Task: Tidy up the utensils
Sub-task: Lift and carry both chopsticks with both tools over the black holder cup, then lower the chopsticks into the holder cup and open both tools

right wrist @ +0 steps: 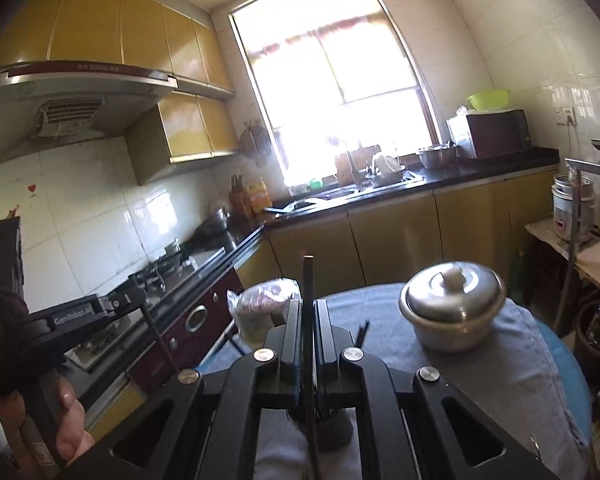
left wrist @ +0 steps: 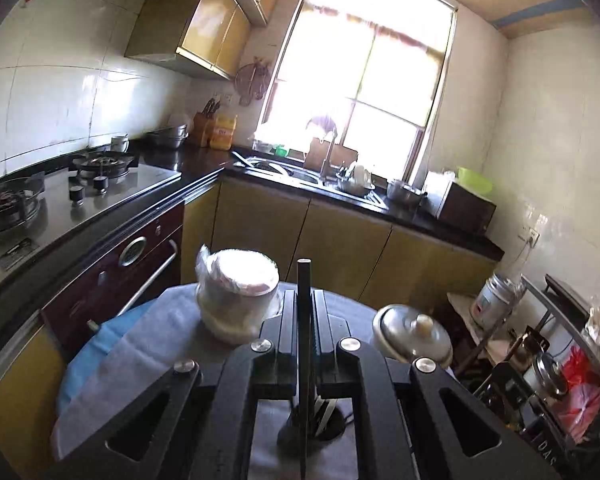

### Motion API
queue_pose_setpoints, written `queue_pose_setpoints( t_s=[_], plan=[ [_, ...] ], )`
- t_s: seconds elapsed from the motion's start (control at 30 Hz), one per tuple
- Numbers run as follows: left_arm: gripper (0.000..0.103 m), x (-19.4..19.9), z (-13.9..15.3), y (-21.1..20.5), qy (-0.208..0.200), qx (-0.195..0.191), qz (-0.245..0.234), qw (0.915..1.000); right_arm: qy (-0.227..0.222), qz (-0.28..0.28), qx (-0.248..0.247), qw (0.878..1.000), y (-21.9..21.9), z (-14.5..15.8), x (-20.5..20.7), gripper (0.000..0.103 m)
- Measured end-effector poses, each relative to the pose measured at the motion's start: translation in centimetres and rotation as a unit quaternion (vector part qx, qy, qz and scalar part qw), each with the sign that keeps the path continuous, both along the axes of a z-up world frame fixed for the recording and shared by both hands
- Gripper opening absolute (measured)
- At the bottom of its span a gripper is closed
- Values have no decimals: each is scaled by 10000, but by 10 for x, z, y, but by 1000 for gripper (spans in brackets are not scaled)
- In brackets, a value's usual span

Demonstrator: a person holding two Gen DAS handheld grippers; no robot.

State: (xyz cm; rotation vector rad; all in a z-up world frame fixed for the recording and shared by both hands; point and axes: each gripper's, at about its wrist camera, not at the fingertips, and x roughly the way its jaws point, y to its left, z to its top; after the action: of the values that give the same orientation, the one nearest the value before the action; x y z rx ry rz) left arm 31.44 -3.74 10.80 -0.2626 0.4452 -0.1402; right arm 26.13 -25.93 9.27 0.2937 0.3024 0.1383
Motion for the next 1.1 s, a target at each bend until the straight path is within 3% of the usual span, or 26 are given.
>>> queue_pose_setpoints(
  t_s=[0.23, 0.43, 0.63, 1.1],
  plan=[
    [6, 44, -13, -14, -4, 16, -64, 10000, -83, 18, 194, 9998, -3, 3, 51, 6],
    [6, 57, -28, -20, -144, 124, 5, 9998, -134, -78, 225, 9996, -2, -13, 76, 6],
    [6, 64, -51, -29, -209, 372, 102, 9990, -28, -130, 295, 9995, -2, -39, 84, 6],
    [6, 65, -99, -30, 243, 331, -2, 9992, 350, -91, 382, 9986, -8, -86, 81, 6]
  ],
)
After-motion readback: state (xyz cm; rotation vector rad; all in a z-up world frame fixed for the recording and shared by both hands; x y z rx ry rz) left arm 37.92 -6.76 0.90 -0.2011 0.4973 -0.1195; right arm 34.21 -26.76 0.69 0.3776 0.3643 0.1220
